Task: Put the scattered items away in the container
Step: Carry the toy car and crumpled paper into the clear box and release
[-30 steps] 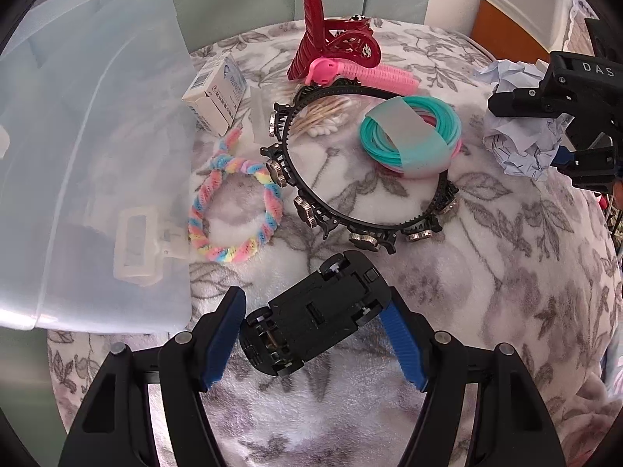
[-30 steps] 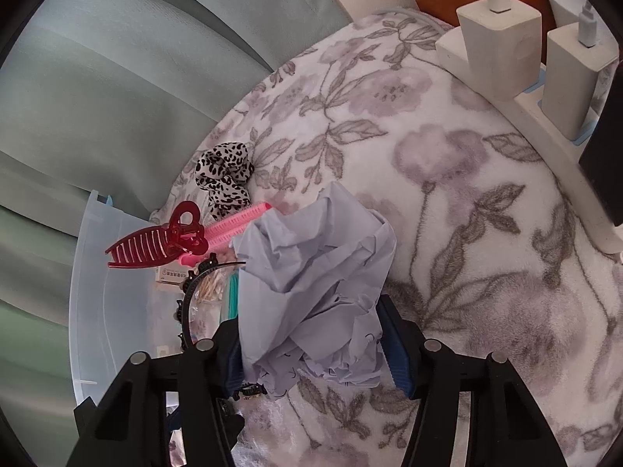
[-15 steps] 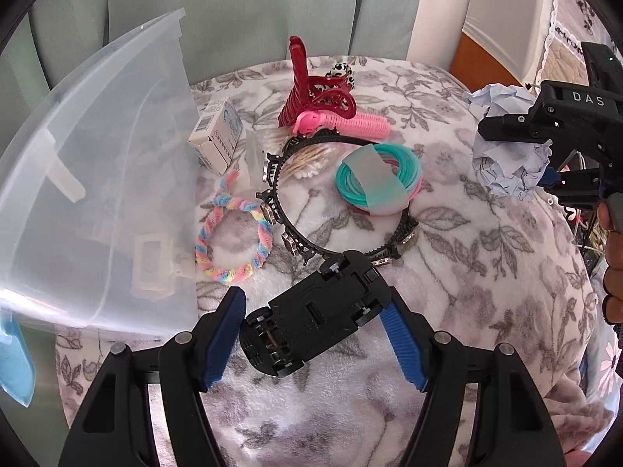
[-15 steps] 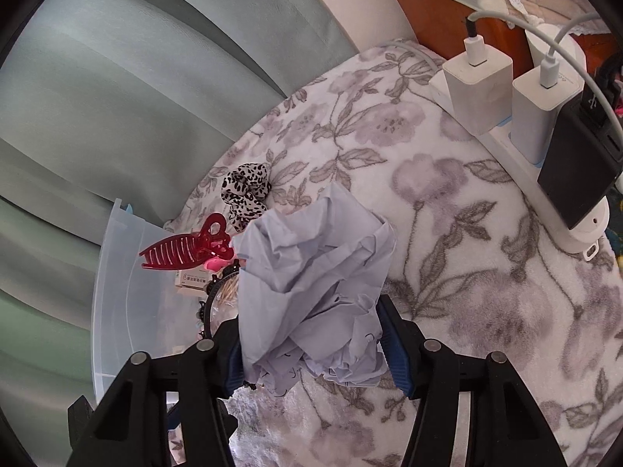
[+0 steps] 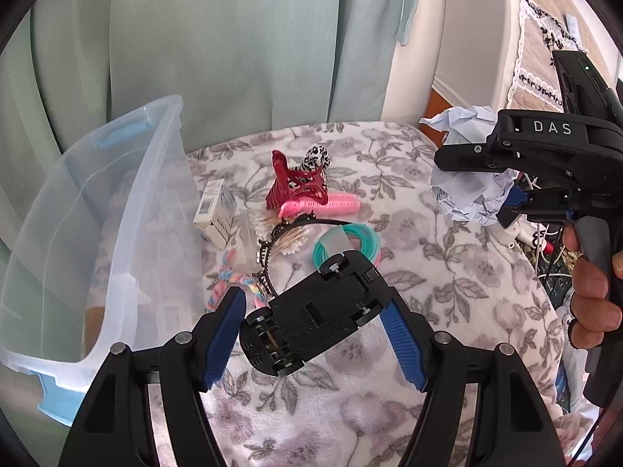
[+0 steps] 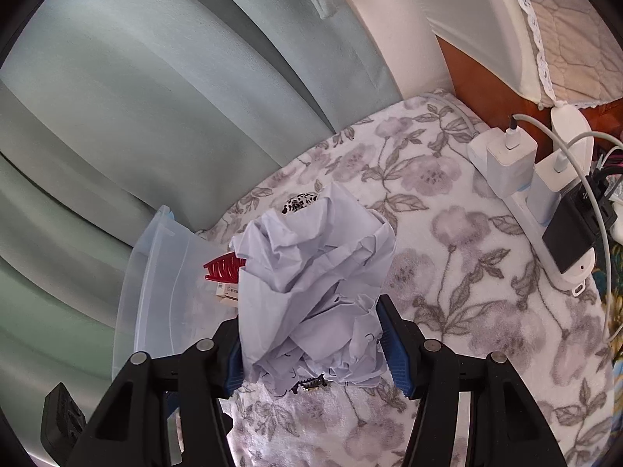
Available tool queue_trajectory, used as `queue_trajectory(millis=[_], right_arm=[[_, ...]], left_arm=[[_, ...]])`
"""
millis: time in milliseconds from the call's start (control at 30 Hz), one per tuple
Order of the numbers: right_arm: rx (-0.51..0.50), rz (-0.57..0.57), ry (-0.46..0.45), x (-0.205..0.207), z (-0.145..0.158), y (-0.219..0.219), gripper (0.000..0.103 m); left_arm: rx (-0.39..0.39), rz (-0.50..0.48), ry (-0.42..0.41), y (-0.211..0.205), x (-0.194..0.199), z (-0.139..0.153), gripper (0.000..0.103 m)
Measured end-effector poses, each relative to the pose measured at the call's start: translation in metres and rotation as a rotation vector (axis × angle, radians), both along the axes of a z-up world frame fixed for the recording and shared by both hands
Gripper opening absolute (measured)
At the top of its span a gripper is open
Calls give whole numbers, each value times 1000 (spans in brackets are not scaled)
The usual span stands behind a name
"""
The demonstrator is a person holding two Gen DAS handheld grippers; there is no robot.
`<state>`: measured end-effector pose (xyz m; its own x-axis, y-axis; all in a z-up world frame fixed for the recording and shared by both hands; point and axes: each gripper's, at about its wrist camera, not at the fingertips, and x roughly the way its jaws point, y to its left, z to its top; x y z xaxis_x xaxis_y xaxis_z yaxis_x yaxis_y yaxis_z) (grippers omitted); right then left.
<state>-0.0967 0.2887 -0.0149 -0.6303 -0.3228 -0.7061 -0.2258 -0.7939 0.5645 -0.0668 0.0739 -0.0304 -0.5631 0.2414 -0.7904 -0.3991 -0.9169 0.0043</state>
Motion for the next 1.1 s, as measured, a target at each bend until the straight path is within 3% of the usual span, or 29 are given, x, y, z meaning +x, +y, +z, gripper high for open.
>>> queue_trajectory(millis=[333,633,900,1100], right_arm=[[57,26,99,6,51,-18,62],[110,101,238,1,117,-57,62],[137,212,318,-2,150,-107,62],[155,296,331,-8,158,-143,62]], left_arm=[[109,7,103,-10,-3,57,72],[171,71,230,-54,-12,112,72],[163,175,308,-110,-14,136,72],[156,258,314,-148,-15,135,72]])
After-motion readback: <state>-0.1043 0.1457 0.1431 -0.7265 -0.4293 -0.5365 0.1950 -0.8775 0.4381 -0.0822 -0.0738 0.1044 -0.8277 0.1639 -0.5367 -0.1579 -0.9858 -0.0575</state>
